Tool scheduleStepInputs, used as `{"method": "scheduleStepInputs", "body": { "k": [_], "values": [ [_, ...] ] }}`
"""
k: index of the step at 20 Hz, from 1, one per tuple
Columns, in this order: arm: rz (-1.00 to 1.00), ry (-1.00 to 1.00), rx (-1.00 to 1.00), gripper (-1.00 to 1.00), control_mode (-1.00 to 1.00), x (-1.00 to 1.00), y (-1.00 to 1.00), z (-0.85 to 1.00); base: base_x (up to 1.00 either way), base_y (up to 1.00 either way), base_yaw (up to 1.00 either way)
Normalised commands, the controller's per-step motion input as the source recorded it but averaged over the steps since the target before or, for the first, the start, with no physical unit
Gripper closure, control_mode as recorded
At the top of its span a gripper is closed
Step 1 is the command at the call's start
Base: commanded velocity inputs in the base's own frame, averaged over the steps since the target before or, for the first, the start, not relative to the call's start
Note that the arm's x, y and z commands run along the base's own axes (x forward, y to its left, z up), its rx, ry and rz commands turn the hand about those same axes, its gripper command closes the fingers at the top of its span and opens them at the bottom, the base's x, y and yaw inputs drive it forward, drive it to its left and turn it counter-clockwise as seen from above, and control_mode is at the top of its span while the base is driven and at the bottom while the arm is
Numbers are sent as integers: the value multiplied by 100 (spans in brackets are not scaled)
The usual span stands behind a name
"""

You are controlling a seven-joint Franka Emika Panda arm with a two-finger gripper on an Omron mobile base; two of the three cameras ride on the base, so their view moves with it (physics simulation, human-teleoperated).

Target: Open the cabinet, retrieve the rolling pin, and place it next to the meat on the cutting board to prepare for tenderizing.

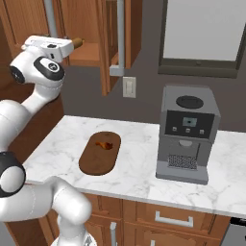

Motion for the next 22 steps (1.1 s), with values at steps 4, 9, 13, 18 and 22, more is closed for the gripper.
{"method": "scheduleStepInputs", "body": {
  "k": [4, 9, 13, 18, 22],
  "values": [
    [0, 0, 0, 100, -100, 25, 17, 0, 0, 0, 0],
    [0, 0, 0, 100, -100, 16, 13, 0, 0, 0, 0],
    [0, 1, 0, 100, -100, 0, 12, 0, 0, 0, 0],
    [0, 0, -1, 100, -100, -7, 27, 0, 0, 0, 0],
    [0, 0, -4, 100, -100, -33, 63, 0, 0, 0, 0]
  ]
}}
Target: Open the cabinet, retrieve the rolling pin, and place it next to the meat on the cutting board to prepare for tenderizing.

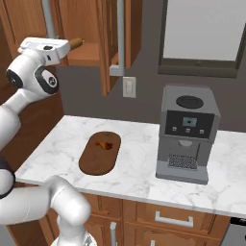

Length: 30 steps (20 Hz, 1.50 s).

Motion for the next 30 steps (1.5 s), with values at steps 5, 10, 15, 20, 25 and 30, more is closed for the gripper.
{"method": "scheduleStepInputs", "body": {
  "k": [5, 10, 15, 20, 25, 30],
  "values": [
    [0, 0, -5, 100, -100, -54, 78, 0, 0, 0, 0],
    [1, 1, -4, 100, -100, -55, 82, 0, 0, 0, 0],
    [2, 3, -3, 100, -100, -49, 88, -2, 0, 0, 0],
    [2, 3, -1, 100, -100, -53, 86, -5, 0, 0, 0],
    [1, 4, 0, 100, -100, -55, 81, -7, 0, 0, 0],
    [8, 2, 0, -100, -100, -59, 48, -12, 0, 0, 0]
  ]
}}
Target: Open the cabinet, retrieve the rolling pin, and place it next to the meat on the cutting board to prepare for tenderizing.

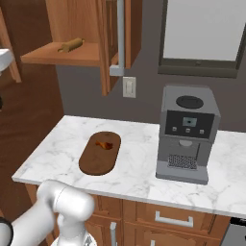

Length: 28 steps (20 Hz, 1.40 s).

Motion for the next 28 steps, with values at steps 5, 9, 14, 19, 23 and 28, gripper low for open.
{"method": "scheduleStepInputs", "body": {
  "k": [5, 9, 14, 19, 23, 28],
  "values": [
    [10, -1, 5, -100, -100, -1, 13, -7, 0, 0, 0],
    [15, -11, 11, -100, -100, -47, -3, 0, 0, 0, 0],
    [18, -19, 12, -100, -100, -100, -3, 0, 0, 0, 0],
    [11, -10, 16, -100, -100, -87, -43, 0, 0, 0, 0],
    [8, 0, 11, -100, -100, -24, -74, -2, 0, 0, 0],
    [6, 3, 9, -100, -100, -1, -73, 0, 0, 0, 0]
  ]
}}
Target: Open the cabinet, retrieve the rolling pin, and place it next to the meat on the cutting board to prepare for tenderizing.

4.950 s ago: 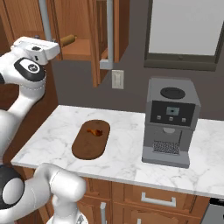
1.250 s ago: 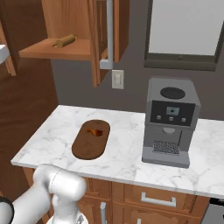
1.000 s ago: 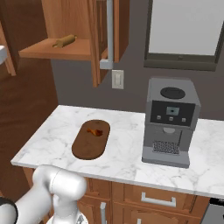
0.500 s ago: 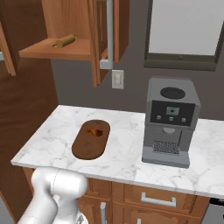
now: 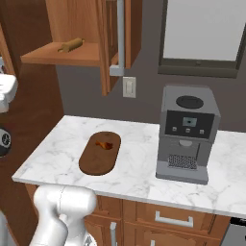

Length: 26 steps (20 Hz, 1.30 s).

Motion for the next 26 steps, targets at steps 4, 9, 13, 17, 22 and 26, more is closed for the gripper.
{"method": "scheduleStepInputs", "body": {
  "k": [4, 9, 13, 17, 22, 26],
  "values": [
    [7, 11, 4, -100, -100, 4, -60, 0, 0, 0, 0],
    [8, 12, 3, -100, -100, 3, -64, 0, 0, 0, 0],
    [14, 15, 1, -100, -100, 3, -44, -3, 0, 0, 0],
    [30, 18, 4, -100, -100, 32, 0, -11, 0, 0, 0],
    [37, 19, 5, -100, -100, 50, 7, -14, 0, 0, 0],
    [32, 16, 7, -100, -100, 63, 6, -11, 0, 0, 0]
  ]
}}
